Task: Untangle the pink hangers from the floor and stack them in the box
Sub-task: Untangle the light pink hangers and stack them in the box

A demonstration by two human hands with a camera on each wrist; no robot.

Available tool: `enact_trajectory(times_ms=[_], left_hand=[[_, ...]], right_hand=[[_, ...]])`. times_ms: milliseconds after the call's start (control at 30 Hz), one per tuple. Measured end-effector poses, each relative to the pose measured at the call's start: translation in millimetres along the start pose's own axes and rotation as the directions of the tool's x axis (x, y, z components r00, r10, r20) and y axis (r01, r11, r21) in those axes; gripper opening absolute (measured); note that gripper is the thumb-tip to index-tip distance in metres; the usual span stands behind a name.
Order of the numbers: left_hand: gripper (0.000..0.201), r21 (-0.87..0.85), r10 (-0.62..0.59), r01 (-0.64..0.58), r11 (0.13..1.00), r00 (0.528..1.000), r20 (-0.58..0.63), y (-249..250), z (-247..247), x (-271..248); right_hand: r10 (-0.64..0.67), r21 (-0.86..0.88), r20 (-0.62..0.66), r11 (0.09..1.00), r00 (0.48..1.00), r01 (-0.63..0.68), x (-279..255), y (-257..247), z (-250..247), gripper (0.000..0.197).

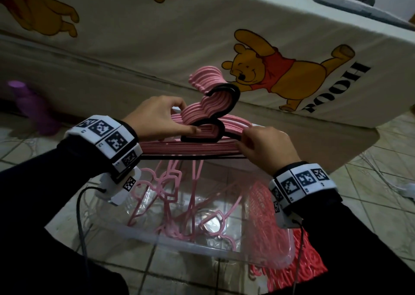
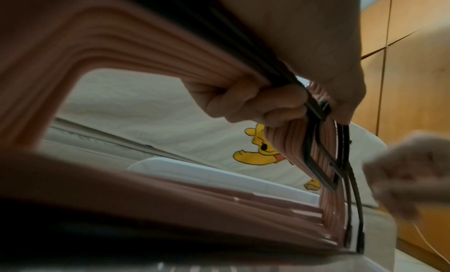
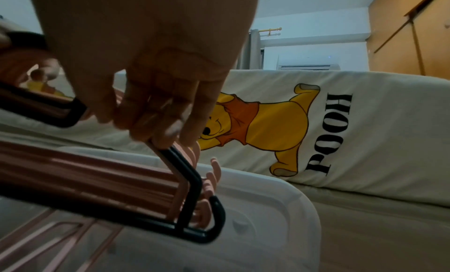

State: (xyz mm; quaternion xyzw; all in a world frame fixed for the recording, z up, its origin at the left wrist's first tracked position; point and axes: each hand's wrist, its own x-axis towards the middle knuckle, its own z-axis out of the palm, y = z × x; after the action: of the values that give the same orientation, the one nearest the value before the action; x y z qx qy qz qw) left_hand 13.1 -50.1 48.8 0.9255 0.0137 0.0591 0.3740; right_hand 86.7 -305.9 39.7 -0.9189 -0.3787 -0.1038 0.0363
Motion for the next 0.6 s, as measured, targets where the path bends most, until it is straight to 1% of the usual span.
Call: enact_trajectory(times_ms=[33, 67, 133, 167, 233, 333, 367, 433, 500, 567, 600], left_hand=[[0.05, -0.007, -0.008, 0.008, 1.0, 1.0, -0.004, -1, -1, 0], [0.045, -0.022, -0.021, 0.021, 1.0, 1.0, -0.003, -2, -3, 0], [0.037, -0.04, -0.037, 0.037, 0.999, 0.999, -0.001, -4, -7, 1], [0.037, -0.045, -0.038, 0.037, 0.998, 0.999, -0.004, -5, -8, 1], [0.037, -0.06, -0.033, 0.033, 0.998, 0.999, -0.002, -4, -10, 2], [0.038, -0.072, -0.027, 0.028, 0.997, 1.0, 0.01, -4, -9, 4], [0.04, -0.071, -0.024, 0.025, 0.997, 1.0, 0.015, -4, -8, 5], [0.042, -0.085, -0.019, 0.021, 0.996, 1.0, 0.024, -4, -8, 6], [0.038, -0.104, -0.011, 0.015, 0.994, 0.999, 0.032, -6, -8, 7], [0.036, -0.116, -0.007, 0.011, 0.993, 0.999, 0.035, -7, -8, 9], [0.036, -0.119, -0.005, 0.009, 0.993, 0.999, 0.037, -7, -8, 9]], right_hand=[[-0.003, -0.034, 0.059, 0.999, 0.998, 0.005, 0, 0, 4, 0.023], [-0.009, -0.038, 0.146, 0.999, 0.989, 0.015, 0, -1, 10, 0.024], [-0.036, -0.022, 0.328, 0.999, 0.944, 0.045, 0, -9, 28, 0.021], [-0.058, -0.029, 0.389, 0.997, 0.92, 0.075, -1, -16, 38, 0.019], [-0.129, -0.055, 0.458, 0.983, 0.88, 0.173, -3, -32, 62, 0.019], [-0.266, -0.087, 0.48, 0.934, 0.836, 0.347, -1, -56, 92, 0.023], [-0.301, -0.089, 0.478, 0.918, 0.825, 0.387, 2, -63, 98, 0.025], [-0.342, -0.092, 0.45, 0.901, 0.825, 0.424, 9, -77, 110, 0.028], [-0.332, -0.065, 0.421, 0.917, 0.844, 0.393, 21, -89, 121, 0.029], [-0.273, 0.03, 0.386, 0.958, 0.881, 0.284, 35, -100, 131, 0.033], [-0.245, 0.06, 0.386, 0.969, 0.89, 0.241, 41, -105, 137, 0.037]])
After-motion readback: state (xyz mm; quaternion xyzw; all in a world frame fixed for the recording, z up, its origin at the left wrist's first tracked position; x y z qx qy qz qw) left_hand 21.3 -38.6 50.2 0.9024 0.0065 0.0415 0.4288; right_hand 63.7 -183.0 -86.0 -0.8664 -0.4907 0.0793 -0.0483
